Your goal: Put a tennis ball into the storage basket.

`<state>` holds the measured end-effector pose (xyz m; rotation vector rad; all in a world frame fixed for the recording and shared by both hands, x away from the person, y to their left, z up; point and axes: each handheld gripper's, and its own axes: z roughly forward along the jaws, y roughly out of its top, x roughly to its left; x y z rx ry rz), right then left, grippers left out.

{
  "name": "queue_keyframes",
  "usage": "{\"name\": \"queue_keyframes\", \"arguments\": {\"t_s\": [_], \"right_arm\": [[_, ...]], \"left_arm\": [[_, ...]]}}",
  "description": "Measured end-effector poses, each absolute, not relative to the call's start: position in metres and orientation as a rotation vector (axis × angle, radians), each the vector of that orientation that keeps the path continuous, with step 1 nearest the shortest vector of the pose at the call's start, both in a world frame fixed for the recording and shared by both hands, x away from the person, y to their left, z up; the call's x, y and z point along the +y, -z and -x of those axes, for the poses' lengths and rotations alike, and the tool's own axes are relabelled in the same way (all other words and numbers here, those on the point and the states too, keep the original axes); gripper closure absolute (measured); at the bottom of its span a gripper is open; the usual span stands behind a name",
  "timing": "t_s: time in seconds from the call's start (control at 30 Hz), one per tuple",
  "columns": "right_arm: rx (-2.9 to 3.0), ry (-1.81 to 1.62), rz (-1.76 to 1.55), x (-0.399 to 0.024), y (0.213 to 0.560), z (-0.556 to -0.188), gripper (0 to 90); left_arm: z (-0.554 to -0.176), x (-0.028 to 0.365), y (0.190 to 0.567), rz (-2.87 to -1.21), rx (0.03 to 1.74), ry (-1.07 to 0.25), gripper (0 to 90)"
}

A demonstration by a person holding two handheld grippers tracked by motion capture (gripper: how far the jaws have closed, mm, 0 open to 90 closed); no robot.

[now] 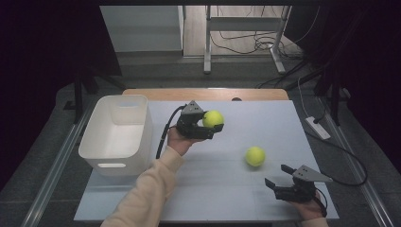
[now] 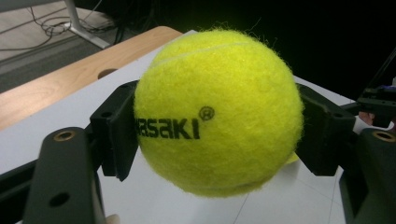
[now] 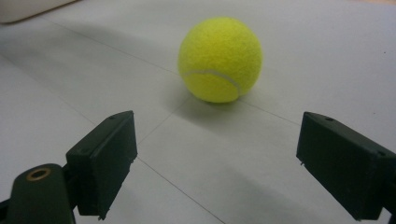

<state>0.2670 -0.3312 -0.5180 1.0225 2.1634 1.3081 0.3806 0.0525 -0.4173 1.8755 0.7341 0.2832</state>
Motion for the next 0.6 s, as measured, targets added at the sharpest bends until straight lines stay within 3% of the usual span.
{"name": "queue_keyframes", "arguments": {"t_s": [0.6], "right_arm": [[2.165,-1.304,-1.018,-0.331,0.518,-0.266,12.2]], "left_arm": [[-0.372,0.066,0.406,-1.827,0.737,-0.318,26.4]]}}
